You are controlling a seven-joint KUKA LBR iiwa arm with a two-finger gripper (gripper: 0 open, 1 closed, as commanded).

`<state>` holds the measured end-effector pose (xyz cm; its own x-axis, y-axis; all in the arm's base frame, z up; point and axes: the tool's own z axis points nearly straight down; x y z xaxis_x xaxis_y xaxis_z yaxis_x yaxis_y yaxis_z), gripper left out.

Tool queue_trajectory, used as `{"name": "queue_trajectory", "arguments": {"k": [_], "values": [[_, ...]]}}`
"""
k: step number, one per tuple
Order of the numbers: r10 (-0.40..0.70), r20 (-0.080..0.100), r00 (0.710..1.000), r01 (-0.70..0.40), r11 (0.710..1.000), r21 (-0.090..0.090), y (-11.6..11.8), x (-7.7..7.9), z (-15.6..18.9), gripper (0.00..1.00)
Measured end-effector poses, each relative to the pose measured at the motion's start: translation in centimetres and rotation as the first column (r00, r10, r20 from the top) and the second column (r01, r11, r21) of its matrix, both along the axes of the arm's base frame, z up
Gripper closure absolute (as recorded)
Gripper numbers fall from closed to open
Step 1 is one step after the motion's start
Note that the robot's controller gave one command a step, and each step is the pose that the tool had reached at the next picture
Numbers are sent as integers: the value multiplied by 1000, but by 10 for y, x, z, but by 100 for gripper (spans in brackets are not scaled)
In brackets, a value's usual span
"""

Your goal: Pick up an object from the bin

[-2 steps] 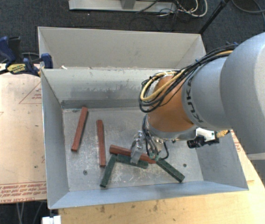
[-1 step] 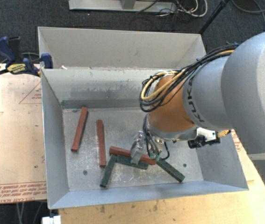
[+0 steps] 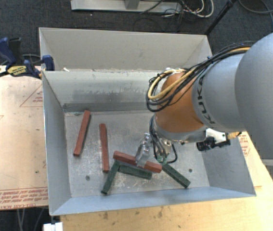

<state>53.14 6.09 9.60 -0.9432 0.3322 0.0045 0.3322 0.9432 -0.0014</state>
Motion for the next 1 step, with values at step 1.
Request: {"name": "queue_trajectory", "arguments": {"k": [1], "values": [[0,7,1000,0,1000,1,0,2,15,100]]}}
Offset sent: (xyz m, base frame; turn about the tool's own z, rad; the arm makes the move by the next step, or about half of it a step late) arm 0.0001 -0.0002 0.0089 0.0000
